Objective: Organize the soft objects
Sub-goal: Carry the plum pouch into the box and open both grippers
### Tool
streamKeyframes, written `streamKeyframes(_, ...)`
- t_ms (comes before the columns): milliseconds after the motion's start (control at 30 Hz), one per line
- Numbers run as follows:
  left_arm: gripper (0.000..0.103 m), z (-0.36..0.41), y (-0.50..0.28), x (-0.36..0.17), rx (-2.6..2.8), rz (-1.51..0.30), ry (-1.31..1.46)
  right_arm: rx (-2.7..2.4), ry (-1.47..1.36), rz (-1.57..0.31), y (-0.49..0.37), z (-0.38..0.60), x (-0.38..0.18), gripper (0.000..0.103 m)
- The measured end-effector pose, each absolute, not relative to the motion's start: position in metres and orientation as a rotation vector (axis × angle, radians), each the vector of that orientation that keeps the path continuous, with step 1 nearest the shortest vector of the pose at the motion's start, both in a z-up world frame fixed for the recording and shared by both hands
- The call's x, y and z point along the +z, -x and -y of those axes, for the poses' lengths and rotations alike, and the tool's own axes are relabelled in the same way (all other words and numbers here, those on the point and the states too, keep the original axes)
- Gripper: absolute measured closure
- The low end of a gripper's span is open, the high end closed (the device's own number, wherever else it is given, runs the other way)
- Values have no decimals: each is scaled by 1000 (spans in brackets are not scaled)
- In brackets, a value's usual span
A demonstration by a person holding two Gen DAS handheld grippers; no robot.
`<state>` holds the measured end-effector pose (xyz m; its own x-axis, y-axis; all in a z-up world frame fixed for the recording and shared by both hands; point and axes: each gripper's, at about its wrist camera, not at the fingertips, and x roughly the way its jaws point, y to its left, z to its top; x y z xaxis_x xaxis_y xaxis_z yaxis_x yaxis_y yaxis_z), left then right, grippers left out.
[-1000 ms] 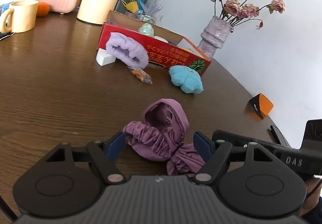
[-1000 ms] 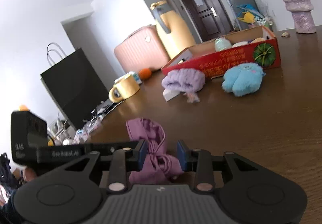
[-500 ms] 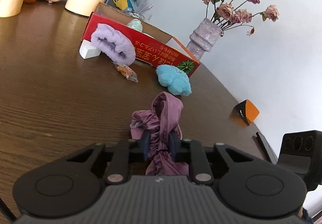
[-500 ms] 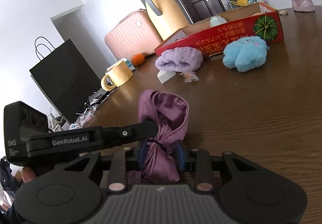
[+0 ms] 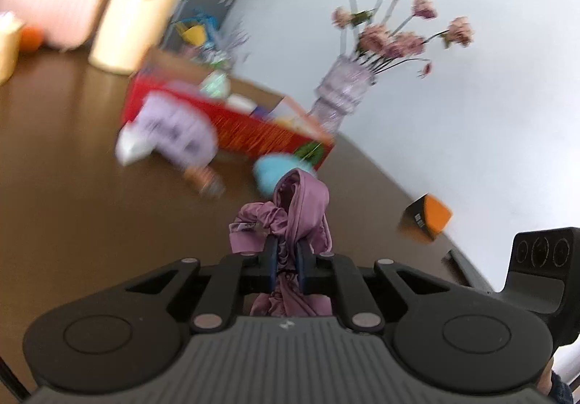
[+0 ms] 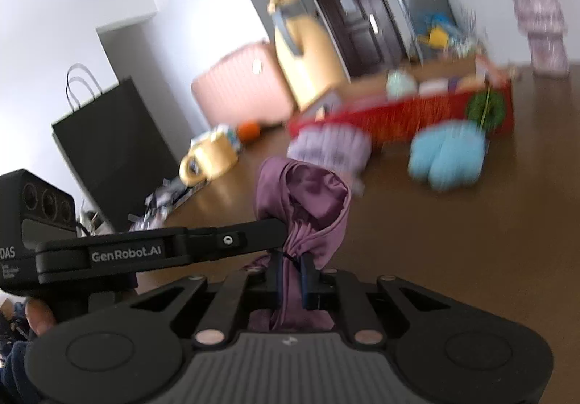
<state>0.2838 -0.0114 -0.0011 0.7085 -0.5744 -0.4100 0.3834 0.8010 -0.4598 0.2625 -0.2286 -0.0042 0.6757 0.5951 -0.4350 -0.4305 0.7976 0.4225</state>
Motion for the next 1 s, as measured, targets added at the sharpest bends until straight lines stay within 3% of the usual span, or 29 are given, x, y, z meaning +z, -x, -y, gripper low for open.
streamKeyframes(167, 92, 31, -381, 58, -593, -560, 305, 573, -239, -532, -348, 253, 52, 94)
streamKeyframes(300, 92, 56, -493, 80, -516, -629, 276, 549, -231, -617, -469, 261, 75, 94)
streamKeyframes(533, 93, 76, -626, 36, -376, -856, 275, 510, -173, -871, -619, 248, 37, 94)
streamKeyframes(833, 92, 68, -647, 5, -303, -938, 192, 534, -135, -979, -647, 223, -3, 91)
streamKeyframes(933, 87, 64, -643, 12, -290, -918, 180, 508, -142, -968, -646, 226, 1, 78)
streamKeyframes(1000, 65, 62, -636, 24, -300, -896, 162, 486, -135, -957, -637, 230, 14, 69)
